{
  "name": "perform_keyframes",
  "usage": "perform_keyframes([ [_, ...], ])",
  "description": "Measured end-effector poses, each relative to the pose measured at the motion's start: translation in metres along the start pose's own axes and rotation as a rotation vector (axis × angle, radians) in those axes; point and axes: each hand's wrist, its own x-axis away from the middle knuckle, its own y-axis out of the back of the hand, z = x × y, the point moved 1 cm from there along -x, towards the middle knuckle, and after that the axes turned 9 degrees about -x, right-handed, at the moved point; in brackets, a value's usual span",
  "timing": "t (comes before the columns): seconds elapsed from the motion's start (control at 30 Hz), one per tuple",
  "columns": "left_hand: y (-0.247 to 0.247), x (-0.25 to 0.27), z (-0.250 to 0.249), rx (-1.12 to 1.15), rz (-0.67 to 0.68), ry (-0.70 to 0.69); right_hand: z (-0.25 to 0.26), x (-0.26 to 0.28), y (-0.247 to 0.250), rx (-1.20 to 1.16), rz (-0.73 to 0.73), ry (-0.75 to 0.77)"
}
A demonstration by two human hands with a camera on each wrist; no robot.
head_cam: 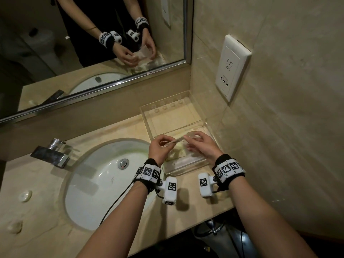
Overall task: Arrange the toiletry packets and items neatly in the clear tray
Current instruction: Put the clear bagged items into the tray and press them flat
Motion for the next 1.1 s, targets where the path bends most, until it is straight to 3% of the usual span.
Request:
perform_keyframes([
  [0.1,-0.007,-0.001,0.002,-0.067,0.033,-0.074,0.003,0.004,-0.003,-0.18,0.067,-0.102],
  [0.23,-0.015,0.001,0.006,-0.049,0.08,-0.094,0.008,0.003,-0.003,-0.155,-0.055,-0.029],
  [0.37,-0.02,0.001,0.009,0.076,-0.026,-0.016,0.007,-0.003,0.005,0.122,-0.142,0.056],
  [0.53,-0.033,-0.003,0.007,0.196,-0.059,0.196,0.002,-0.012,0.014,0.026,-0.223,-0.001],
  [0.63,-0.041,-0.007,0.005,0.191,-0.03,0.219,-0.001,-0.013,0.019,-0.154,-0.243,-0.058],
  [0.7,-0.043,-0.011,0.008,0.17,-0.032,0.218,-0.004,-0.016,0.024,-0.064,-0.381,-0.002],
  [0.77,-0.043,-0.013,0.011,0.064,-0.056,0.192,-0.004,-0.018,0.029,0.193,-0.501,0.049],
  [0.9,-0.042,-0.013,0.016,-0.278,-0.014,0.055,-0.009,-0.023,0.028,0.365,-0.484,0.021],
  [1.03,-0.049,-0.006,0.018,-0.614,0.167,-0.215,-0.012,-0.026,0.024,0.533,-0.481,0.024],
  [1.1,-0.054,-0.003,0.02,-0.734,0.259,-0.254,-0.014,-0.025,0.023,0.619,-0.493,0.082],
])
